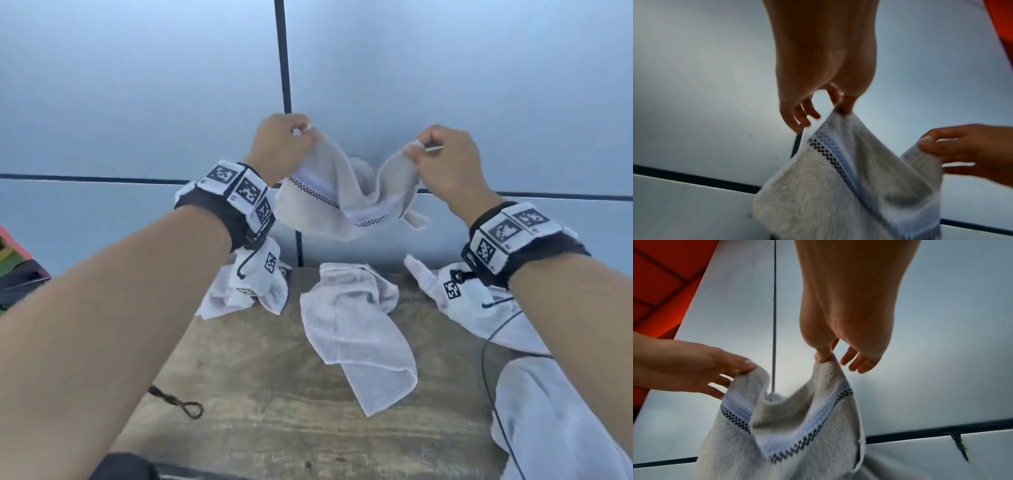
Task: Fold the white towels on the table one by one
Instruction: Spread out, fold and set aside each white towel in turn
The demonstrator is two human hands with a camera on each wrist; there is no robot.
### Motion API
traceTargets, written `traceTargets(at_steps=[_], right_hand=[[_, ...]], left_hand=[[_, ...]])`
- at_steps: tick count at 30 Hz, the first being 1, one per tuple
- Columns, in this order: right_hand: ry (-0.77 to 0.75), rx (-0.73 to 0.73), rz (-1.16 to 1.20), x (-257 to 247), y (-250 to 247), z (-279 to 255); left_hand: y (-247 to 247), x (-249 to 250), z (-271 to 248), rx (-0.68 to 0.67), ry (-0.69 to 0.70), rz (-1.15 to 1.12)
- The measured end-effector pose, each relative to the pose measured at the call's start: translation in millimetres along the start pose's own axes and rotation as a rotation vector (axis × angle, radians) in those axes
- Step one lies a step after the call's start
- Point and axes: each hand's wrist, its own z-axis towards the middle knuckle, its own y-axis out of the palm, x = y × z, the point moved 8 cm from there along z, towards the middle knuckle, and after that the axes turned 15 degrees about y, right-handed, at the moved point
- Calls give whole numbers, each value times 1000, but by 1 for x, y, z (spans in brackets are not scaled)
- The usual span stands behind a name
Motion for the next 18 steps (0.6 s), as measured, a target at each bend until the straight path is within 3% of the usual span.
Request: traceTargets(at_steps=[2,4,8,12,15,18], right_hand=[[34,115,-27,6,-13,24],[88,164,13,15,-18,42],[175,118,207,26,-10,59],[202,27,415,28,-2,58],[138,20,487,26,-8,58],[48,54,542,20,-21,53]], left_hand=[[-25,-25,11,177,-68,73],[-38,-49,17,276,-164,-17],[-27,-73,16,289,-277,-326],[-19,-82,17,334,-228,-392],[-23,-84,20,391,-123,-373],[-21,-81,21,357,-67,-376]])
